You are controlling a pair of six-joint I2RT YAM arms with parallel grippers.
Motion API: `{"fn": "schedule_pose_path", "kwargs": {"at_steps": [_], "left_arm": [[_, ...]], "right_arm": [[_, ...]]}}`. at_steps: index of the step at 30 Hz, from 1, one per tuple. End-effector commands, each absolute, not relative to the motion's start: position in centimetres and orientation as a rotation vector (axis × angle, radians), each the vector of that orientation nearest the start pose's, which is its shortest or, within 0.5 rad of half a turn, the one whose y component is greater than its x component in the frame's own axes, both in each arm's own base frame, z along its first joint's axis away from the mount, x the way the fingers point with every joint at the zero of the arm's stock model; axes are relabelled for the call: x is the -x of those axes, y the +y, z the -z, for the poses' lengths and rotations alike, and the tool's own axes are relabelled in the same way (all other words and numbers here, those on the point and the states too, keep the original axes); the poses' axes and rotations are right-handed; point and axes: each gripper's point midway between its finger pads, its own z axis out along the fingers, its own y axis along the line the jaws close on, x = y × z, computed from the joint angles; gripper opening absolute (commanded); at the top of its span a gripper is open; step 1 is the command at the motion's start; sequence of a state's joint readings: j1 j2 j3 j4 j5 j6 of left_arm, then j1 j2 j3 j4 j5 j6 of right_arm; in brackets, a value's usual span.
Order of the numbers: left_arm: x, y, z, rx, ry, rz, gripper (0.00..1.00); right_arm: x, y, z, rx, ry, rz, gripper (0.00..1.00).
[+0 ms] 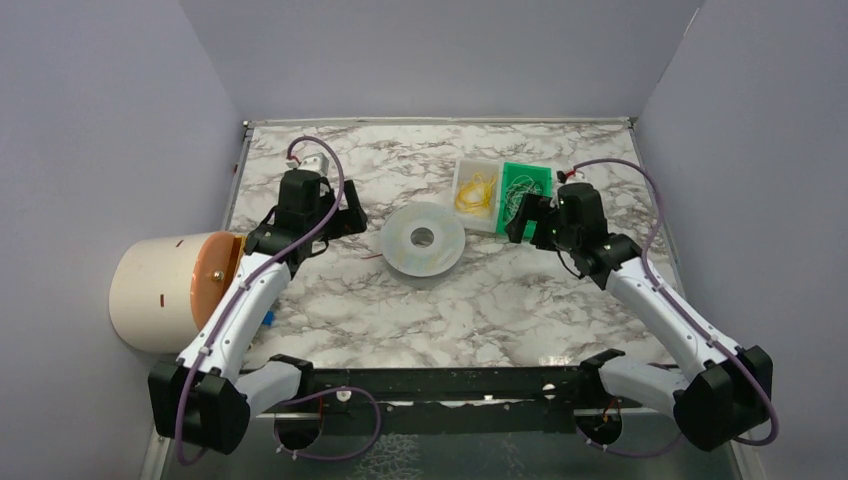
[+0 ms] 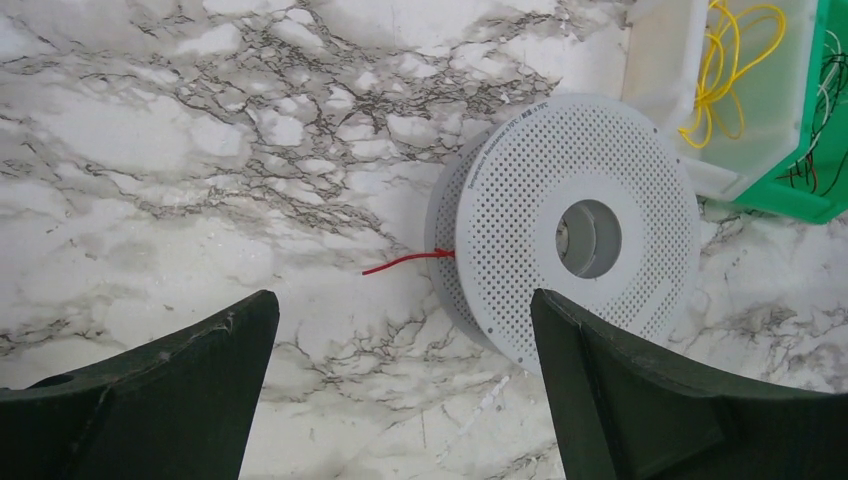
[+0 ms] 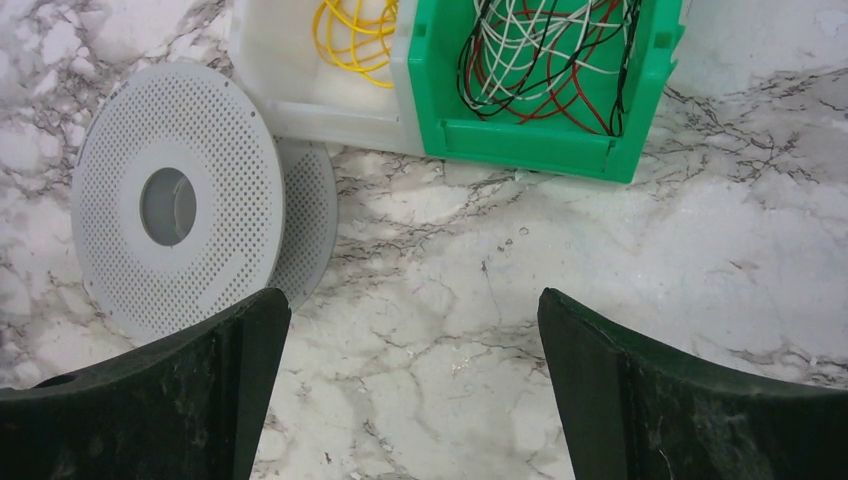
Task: Wrap the cables
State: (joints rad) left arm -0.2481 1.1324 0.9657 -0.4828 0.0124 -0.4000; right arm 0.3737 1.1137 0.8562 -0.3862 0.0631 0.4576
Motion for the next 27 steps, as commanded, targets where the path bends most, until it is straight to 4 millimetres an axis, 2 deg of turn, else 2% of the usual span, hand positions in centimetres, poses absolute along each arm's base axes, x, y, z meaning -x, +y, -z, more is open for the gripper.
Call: {"fn": "schedule_pose_path", "kwargs": {"at_steps": [1, 5, 10, 15, 20, 24, 27], "left_arm": [[-30.9, -9.6, -21.1, 0.108, 2.159, 0.367, 0.99], [-29.8, -9.7, -20.8, 0.088, 2.152, 0.392, 0.99], [-28.8, -10.4, -21.3, -0.018, 2.128, 0.432, 0.99], [-28.5, -10.4, -25.1, -0.070, 1.974, 0.445, 0.99], [-28.3, -12.1, -29.1, -0.159, 1.817, 0.550, 0.99], [-28.0, -13.3, -30.4, -0.224, 1.728, 0.614, 0.99], [-27.8, -14.3, -29.7, -0.256, 1.701, 0.677, 0.99]], "right_arm": [[-29.2, 12.5, -17.2, -0.139, 2.212, -0.410, 1.00], [-28.8, 12.2, -18.3, -0.208, 2.153, -0.445, 1.00], [-27.6, 13.7, -19.2, -0.050, 2.077, -0.559, 1.00], [-27.2, 13.7, -21.0, -0.035, 1.989, -0.595, 1.00], [-26.9, 13.6, -21.9, -0.033, 1.958, -0.607, 1.00], [-26.3, 14.2, -22.4, 0.033, 1.915, -0.642, 1.00], [-26.1, 14.3, -22.6, 0.051, 1.898, -0.651, 1.00]]}}
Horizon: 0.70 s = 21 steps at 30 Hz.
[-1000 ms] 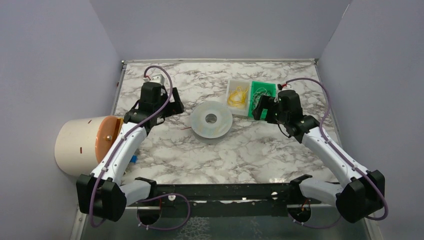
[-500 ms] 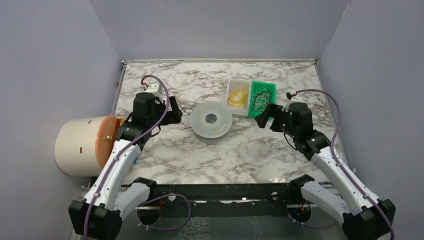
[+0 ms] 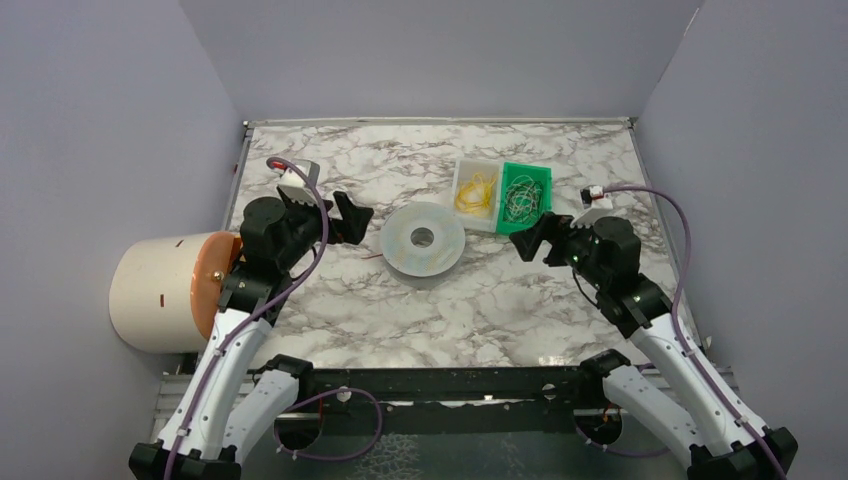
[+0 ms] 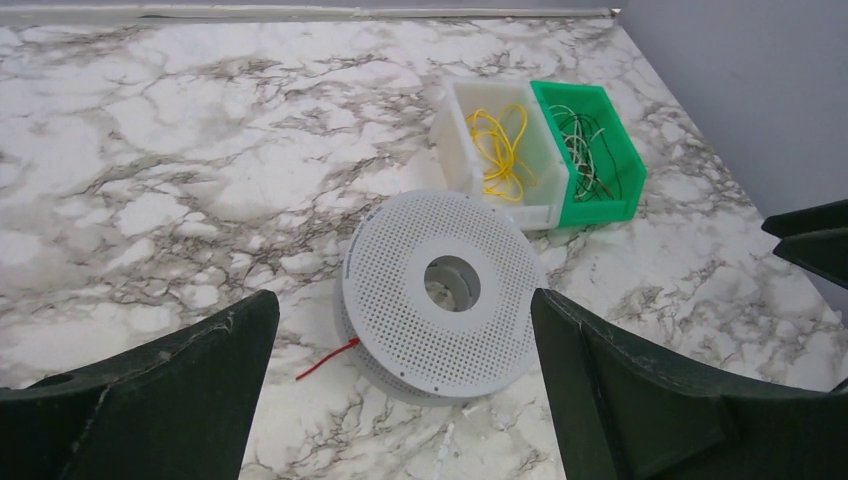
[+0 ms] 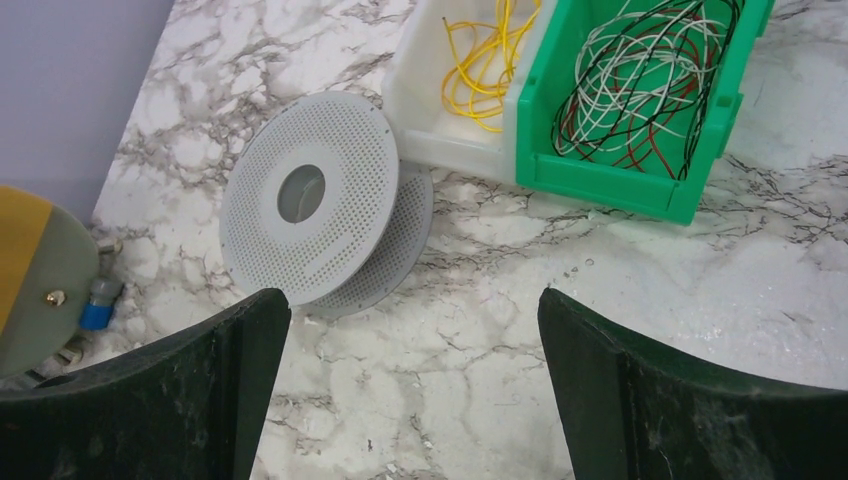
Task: Wrap the cables
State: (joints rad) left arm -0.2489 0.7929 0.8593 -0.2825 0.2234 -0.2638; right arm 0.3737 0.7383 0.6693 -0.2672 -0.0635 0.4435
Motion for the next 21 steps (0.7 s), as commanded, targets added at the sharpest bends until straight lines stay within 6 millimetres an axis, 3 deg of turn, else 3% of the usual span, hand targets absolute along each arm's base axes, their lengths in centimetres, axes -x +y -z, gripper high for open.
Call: {"fn": "schedule_pose_path", "kwargs": {"at_steps": [1, 7, 18, 21], "left_arm": [[-27.6, -14.6, -29.6, -0.275, 1.701, 0.694, 0.99], [-27.4, -15.0, -28.1, -0.293, 1.736, 0.716, 0.99], [-27.3, -14.9, -27.9, -0.290, 1.742, 0.711, 0.99], [-27.3, -15.0, -28.0, -0.293, 1.743, 0.716, 0.99]], "right_arm": [[-26.1, 14.3, -22.7, 0.054, 1.892, -0.651, 1.00], [-26.4, 14.1, -22.9, 0.040, 1.880, -0.637, 1.00], [-26.5, 13.3, -23.3, 0.003, 1.876, -0.603, 1.00], [-26.1, 14.0, -23.9, 0.065, 1.833, -0.640, 1.00]]}}
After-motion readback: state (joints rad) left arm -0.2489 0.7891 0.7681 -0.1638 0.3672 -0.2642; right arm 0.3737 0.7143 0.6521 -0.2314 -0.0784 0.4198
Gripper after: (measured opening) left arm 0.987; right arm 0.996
